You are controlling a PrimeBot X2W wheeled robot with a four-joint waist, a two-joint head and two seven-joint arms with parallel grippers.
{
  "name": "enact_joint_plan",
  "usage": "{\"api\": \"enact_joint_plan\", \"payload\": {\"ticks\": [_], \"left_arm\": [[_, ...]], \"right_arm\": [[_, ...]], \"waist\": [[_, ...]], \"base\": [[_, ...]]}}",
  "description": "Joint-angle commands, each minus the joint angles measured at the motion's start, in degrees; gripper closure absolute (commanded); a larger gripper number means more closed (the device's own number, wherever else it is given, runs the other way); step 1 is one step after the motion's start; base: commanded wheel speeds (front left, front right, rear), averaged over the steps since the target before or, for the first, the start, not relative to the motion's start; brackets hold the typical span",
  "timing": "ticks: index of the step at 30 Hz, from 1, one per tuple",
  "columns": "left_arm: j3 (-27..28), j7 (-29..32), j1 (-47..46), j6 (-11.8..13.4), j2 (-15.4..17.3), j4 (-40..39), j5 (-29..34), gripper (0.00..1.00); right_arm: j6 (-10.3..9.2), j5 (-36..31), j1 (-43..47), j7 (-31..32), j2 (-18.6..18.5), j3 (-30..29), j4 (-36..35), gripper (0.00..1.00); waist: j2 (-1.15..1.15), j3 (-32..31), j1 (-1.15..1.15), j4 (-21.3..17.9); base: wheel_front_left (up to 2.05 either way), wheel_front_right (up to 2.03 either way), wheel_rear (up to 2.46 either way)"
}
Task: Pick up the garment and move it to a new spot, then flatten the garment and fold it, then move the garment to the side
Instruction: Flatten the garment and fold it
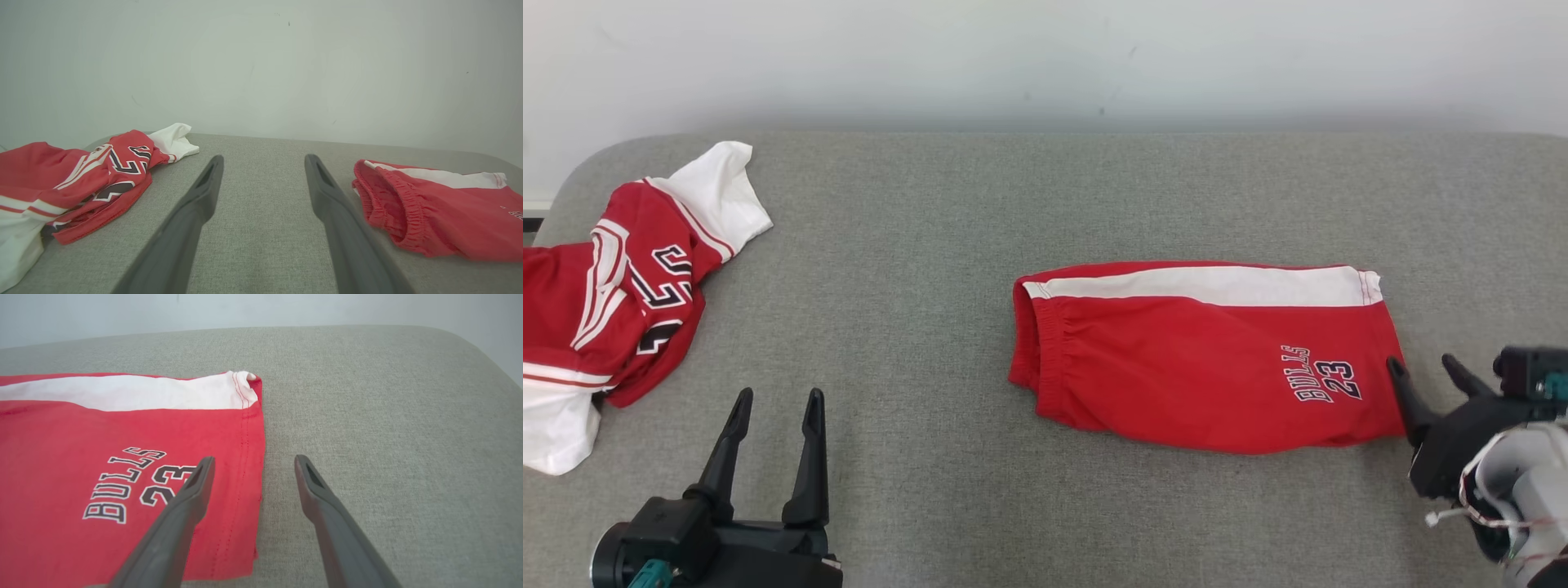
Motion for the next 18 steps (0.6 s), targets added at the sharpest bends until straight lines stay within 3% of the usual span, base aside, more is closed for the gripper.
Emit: {"api": "enact_joint_plan", "payload": {"ticks": [1, 9, 18], "left_arm": [[-0.19, -0.18, -0.50, 0.06, 0.22, -0.28, 0.08, 0.00], [-0.98, -0.18, -1.06, 0.06, -0.06, -0.40, -0.32, 0.00], [-1.43, -0.18, -1.90, 0.06, 0.27, -0.07, -0.95, 0.00]], "right_arm": [[-0.16, -0.98, -1.21, 2.10, -0.54, -0.65, -0.10, 0.00], [-0.16, -4.91, -5.46, 12.28, 0.33, -3.54, 3.10, 0.00], [-0.16, -5.94, -8.01, 17.86, 3.18, -6.65, 8.48, 0.00]], "waist": [[0.00, 0.16, 0.00, 0.34], [0.00, 1.55, 0.00, 2.53], [0.00, 3.09, 0.00, 3.96]], "base": [[0.00, 0.00, 0.00], [0.00, 0.00, 0.00], [0.00, 0.00, 0.00]]}}
